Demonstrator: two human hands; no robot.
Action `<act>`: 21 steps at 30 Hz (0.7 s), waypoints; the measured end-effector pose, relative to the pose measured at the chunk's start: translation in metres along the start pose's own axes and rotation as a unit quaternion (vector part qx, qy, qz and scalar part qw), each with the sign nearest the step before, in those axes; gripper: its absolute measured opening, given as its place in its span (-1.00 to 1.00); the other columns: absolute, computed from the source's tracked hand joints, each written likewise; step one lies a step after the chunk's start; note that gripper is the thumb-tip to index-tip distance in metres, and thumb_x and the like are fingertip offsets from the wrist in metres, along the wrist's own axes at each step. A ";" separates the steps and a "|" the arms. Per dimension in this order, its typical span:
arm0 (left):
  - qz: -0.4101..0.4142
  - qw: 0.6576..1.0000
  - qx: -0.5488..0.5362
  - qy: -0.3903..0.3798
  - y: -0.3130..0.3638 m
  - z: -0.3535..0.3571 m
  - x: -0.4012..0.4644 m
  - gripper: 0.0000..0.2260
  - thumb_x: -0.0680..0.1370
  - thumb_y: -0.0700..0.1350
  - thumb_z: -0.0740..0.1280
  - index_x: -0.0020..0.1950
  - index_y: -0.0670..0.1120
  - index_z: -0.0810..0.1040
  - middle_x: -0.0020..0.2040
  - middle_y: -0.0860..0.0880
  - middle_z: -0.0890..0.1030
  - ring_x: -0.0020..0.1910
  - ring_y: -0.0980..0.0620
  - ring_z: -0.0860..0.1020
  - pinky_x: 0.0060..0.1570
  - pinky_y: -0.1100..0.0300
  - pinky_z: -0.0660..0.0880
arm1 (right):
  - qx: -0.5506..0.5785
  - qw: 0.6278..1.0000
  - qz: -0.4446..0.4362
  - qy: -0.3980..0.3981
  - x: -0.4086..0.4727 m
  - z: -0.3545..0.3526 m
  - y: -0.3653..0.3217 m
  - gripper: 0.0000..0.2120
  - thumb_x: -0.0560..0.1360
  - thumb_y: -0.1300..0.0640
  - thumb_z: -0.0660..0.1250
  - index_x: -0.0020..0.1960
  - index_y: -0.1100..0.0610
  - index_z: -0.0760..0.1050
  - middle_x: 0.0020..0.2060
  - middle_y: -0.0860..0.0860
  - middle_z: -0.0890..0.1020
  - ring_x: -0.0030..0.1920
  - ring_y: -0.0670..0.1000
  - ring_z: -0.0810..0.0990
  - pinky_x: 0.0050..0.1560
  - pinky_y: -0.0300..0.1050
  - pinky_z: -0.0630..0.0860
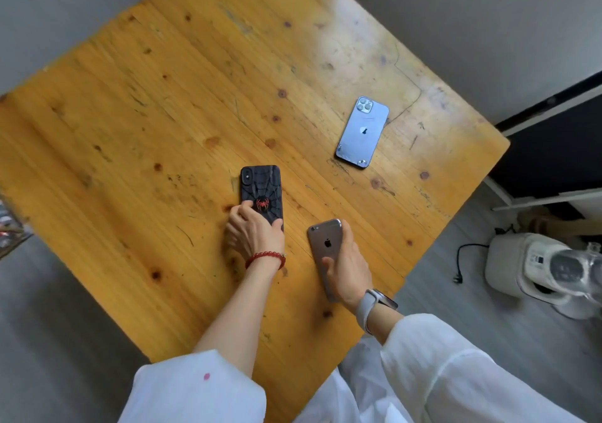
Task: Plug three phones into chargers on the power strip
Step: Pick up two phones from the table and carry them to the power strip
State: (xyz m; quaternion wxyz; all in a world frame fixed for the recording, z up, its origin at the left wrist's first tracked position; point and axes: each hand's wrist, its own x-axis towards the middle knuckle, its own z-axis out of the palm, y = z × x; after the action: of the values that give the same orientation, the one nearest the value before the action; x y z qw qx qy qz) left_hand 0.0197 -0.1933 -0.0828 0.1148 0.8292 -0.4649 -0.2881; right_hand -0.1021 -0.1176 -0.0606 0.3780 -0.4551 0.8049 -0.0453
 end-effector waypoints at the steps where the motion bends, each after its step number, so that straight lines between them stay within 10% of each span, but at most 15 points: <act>1: -0.005 1.000 -0.001 -0.006 0.002 0.000 0.001 -0.32 0.37 -0.12 0.46 0.37 -0.15 0.18 0.40 -0.22 0.22 0.34 -0.23 0.20 0.26 -0.18 0.20 | 0.001 1.000 -0.009 0.002 -0.001 -0.002 0.003 -0.29 0.51 0.16 0.25 0.47 -0.02 -0.13 0.06 0.18 0.50 -0.05 0.18 0.50 -0.17 -0.01 0.42; 5: -0.066 0.997 0.012 -0.026 0.008 -0.001 0.007 -0.11 0.37 -0.03 0.46 0.46 -0.23 -0.05 0.43 -0.21 0.13 0.34 -0.23 0.15 0.28 -0.17 0.18 | 0.019 1.000 -0.004 0.022 -0.009 -0.010 0.018 -0.36 0.53 0.17 0.19 0.47 -0.03 -0.10 0.04 0.16 0.51 -0.14 0.12 0.43 -0.21 -0.07 0.35; 13: -0.056 0.997 0.044 0.003 0.007 0.005 0.002 -0.19 0.27 0.09 0.49 0.34 -0.21 0.18 0.38 -0.18 0.18 0.29 -0.21 0.20 0.24 -0.14 0.22 | 0.091 0.994 0.008 0.057 -0.019 -0.034 0.044 -0.67 0.53 0.18 0.19 0.26 0.19 0.27 0.11 0.20 0.52 0.06 0.24 0.50 -0.08 0.02 0.43; 21: 0.083 0.994 0.061 -0.042 0.006 -0.003 -0.040 -0.17 0.25 -0.02 0.48 0.38 -0.15 0.10 0.30 -0.27 0.30 0.20 -0.30 0.37 0.16 -0.15 0.38 | 0.174 0.979 0.049 0.097 -0.039 -0.054 0.068 -0.89 0.53 0.18 0.17 -0.01 0.20 0.26 0.01 0.24 0.52 0.00 0.29 0.49 -0.18 -0.01 0.32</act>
State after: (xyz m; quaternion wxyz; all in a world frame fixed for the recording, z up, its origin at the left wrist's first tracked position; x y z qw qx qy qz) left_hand 0.0014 -0.1635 -0.0625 0.0680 0.7804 -0.5535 -0.2828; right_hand -0.1732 -0.0627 -0.0285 0.3734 -0.3357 0.8390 -0.2095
